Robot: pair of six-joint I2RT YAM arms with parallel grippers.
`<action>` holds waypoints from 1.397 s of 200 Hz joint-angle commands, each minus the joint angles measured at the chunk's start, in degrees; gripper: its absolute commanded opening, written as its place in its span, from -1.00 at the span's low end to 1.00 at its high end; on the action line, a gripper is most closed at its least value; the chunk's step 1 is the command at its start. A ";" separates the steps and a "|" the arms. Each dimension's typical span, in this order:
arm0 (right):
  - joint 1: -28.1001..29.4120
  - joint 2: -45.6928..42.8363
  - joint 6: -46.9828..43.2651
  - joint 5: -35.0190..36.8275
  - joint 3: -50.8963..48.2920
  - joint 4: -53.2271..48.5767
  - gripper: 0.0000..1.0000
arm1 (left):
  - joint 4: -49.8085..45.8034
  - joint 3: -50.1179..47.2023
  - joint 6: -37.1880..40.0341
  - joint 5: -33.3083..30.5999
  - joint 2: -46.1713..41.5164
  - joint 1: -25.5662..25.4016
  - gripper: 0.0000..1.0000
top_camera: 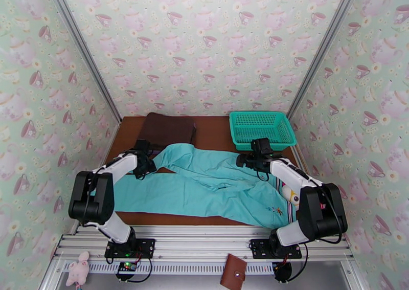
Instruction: Fold and stack the trousers
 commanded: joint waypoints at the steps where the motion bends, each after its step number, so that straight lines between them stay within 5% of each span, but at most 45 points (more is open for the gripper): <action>1: -0.04 0.71 -0.74 -1.08 0.20 0.81 0.99 | 2.46 0.46 -0.32 -0.01 -2.65 0.30 0.21; 31: -0.04 0.58 -0.80 -0.92 0.04 0.74 0.99 | 5.33 8.10 1.51 -4.68 -2.12 0.51 0.20; 82: 0.02 0.27 -1.03 -0.82 -0.05 0.49 0.99 | 0.30 23.62 3.26 -7.61 15.56 2.56 -0.02; 140: 0.03 0.93 -1.16 -0.90 0.12 0.57 0.99 | 4.88 23.18 3.18 -7.04 21.98 3.20 -0.11; 222: 0.04 0.25 -1.25 -1.22 -0.05 0.35 0.99 | -3.49 25.56 0.50 -5.36 27.62 3.89 -0.07; 247: 0.04 -0.13 -1.20 -1.26 -0.31 0.39 0.99 | -1.90 24.02 0.37 -4.74 26.41 4.18 -0.57; 279: 0.09 -0.21 -1.24 -1.42 -0.37 0.40 0.99 | -1.45 23.39 0.71 -7.56 22.87 4.09 -0.75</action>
